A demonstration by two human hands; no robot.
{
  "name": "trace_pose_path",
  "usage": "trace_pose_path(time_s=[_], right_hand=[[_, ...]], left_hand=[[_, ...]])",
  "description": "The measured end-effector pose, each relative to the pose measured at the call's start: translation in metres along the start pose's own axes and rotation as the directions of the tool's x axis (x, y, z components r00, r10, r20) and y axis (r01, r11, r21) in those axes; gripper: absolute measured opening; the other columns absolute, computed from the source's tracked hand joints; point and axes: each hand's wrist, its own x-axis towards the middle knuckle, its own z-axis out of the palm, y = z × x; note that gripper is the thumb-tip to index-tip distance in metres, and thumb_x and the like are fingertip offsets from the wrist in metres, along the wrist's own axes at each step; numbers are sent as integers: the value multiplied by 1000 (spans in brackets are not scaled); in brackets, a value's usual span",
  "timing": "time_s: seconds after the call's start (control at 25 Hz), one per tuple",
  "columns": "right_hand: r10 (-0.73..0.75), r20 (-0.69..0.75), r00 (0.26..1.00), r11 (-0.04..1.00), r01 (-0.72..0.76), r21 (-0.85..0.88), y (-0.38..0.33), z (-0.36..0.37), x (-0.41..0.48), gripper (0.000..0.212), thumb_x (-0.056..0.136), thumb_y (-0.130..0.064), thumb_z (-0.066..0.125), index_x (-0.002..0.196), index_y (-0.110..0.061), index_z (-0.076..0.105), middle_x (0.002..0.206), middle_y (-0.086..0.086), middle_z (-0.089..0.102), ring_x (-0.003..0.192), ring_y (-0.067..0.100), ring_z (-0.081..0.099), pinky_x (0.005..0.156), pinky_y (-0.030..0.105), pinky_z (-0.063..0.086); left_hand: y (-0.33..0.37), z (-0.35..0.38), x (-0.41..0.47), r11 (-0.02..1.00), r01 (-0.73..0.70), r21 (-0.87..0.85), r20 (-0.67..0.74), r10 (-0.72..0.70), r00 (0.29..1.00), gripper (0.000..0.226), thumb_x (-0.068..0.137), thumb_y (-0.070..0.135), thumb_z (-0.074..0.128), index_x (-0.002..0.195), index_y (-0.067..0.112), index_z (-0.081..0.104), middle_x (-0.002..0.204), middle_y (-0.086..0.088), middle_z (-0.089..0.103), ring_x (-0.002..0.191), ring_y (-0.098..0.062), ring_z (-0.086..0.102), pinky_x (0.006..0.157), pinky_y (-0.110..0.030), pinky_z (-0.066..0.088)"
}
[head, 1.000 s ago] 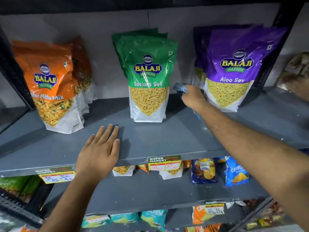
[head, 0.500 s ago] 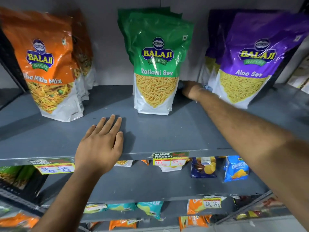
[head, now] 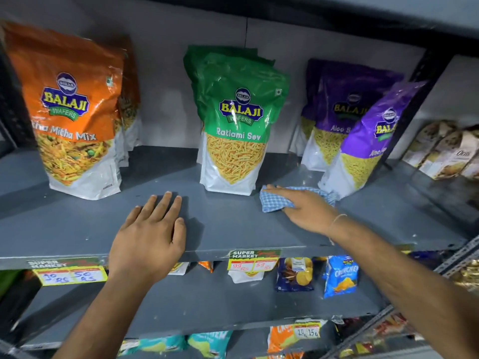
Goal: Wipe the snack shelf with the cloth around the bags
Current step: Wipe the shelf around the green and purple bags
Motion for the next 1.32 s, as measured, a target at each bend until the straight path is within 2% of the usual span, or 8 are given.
trace_pose_path(time_s=[0.12,0.36,0.52,0.64,0.76,1.04,1.2,1.32], right_hand=[[24,-10,1000,1000,-24,2,2,-10,23,48,97,-27,58,142,-42,50,142,-10,61,130,16,58,111,35,44],[102,-12,995,988,-100,114,2,2,44,43,101,-28,53,144,-32,50,144,0,59,132,23,55,112,32,39],[0,56,998,987,-9,163,-6,13,-19,56,100,-30,54,142,-61,34,158,-15,41,147,11,37,124,32,24],[-41,25,999,968,34,248,-16,12,-53,49,100,-20,55,144,-41,47,147,-13,55,138,6,49,120,31,33],[118,-198,973,967,-67,244,-12,-11,-33,44,98,-9,53,139,-25,57,130,0,69,120,18,64,110,37,46],[277,-113,954,957,-264,120,-21,10,-27,52,102,-29,50,153,-29,38,160,-5,40,149,19,36,123,35,26],[61,-109,992,992,-49,116,-92,41,-63,58,99,-21,53,152,-34,36,161,-11,36,151,11,29,123,27,17],[2,-147,989,971,34,238,-118,42,-69,54,95,-15,54,145,-35,48,140,-2,62,130,17,56,114,34,42]], left_hand=[[-1,-1,1,1000,-7,-15,-3,7,1000,70,99,46,13,161,23,35,169,0,34,157,-24,29,128,-46,27],[1,-1,0,1000,6,-11,6,-6,1000,68,99,45,15,161,23,34,169,0,33,157,-25,30,128,-47,26],[2,-2,-1,1000,14,-9,0,-14,1000,68,98,43,16,160,22,36,169,0,34,156,-25,31,127,-46,26],[3,0,1,1000,6,-26,-4,-6,1000,68,98,44,15,159,22,37,168,-1,35,156,-25,31,127,-47,26],[2,0,0,999,3,-32,-16,-3,1000,68,98,42,17,156,20,43,165,-4,41,154,-28,36,125,-50,31],[3,-2,-1,999,20,-32,0,-20,1000,70,96,43,14,158,22,40,168,-2,36,156,-26,32,127,-48,27],[4,-3,-1,999,19,-30,25,-18,1000,70,97,42,14,159,22,38,168,-2,35,156,-26,31,127,-47,25],[4,-4,-1,999,21,-31,42,-20,999,73,95,44,8,162,24,31,171,1,28,159,-23,24,130,-45,20]])
